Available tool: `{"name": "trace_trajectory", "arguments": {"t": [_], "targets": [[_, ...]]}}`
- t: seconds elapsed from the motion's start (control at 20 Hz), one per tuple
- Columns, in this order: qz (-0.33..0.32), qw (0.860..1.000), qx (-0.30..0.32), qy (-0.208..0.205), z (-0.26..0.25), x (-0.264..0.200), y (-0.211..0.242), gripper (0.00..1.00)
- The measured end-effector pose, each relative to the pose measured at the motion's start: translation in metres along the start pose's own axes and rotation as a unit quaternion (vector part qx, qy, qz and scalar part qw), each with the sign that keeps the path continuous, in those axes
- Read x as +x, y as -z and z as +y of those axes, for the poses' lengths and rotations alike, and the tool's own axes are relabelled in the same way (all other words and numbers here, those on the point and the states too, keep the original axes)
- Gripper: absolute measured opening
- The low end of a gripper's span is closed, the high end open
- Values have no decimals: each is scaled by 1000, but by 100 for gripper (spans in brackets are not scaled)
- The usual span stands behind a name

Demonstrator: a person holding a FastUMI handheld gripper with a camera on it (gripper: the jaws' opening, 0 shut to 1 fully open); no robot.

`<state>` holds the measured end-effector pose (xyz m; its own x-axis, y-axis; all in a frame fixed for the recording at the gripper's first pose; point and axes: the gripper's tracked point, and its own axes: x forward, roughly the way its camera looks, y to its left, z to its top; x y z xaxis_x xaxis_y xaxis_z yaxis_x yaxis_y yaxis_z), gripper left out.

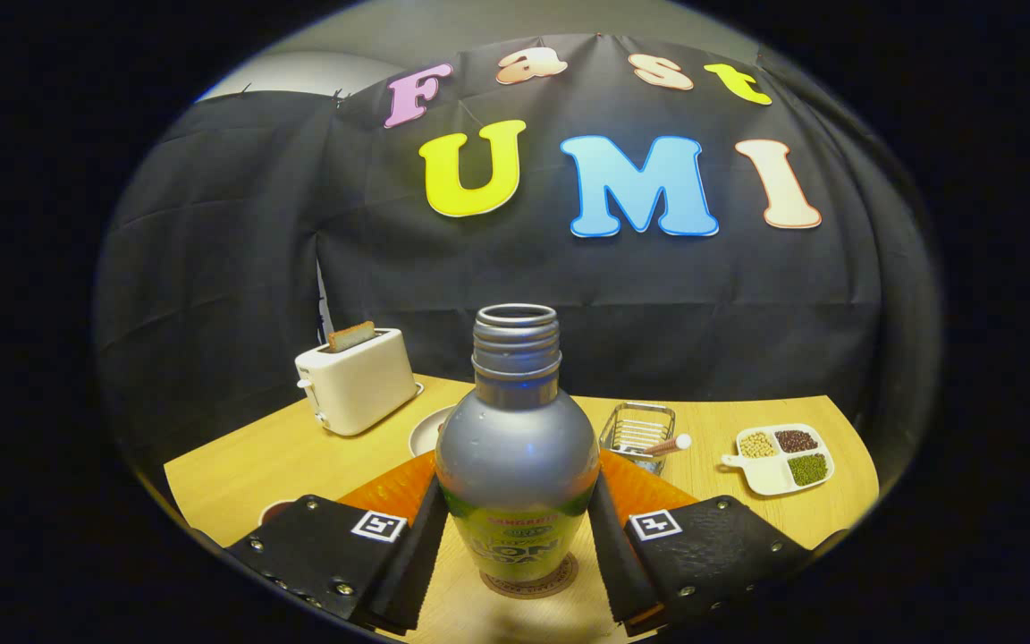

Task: Take the bottle from table, then pour the juice into the cup, finally place the bottle on the coaster

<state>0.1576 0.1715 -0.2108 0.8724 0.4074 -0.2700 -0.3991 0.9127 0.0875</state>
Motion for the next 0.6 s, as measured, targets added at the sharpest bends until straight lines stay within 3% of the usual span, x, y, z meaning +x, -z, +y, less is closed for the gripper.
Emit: {"name": "trace_trajectory", "arguments": {"t": [0.6], "targets": [[16, 1000, -18, 19, 0, 35, 51, 77]]}}
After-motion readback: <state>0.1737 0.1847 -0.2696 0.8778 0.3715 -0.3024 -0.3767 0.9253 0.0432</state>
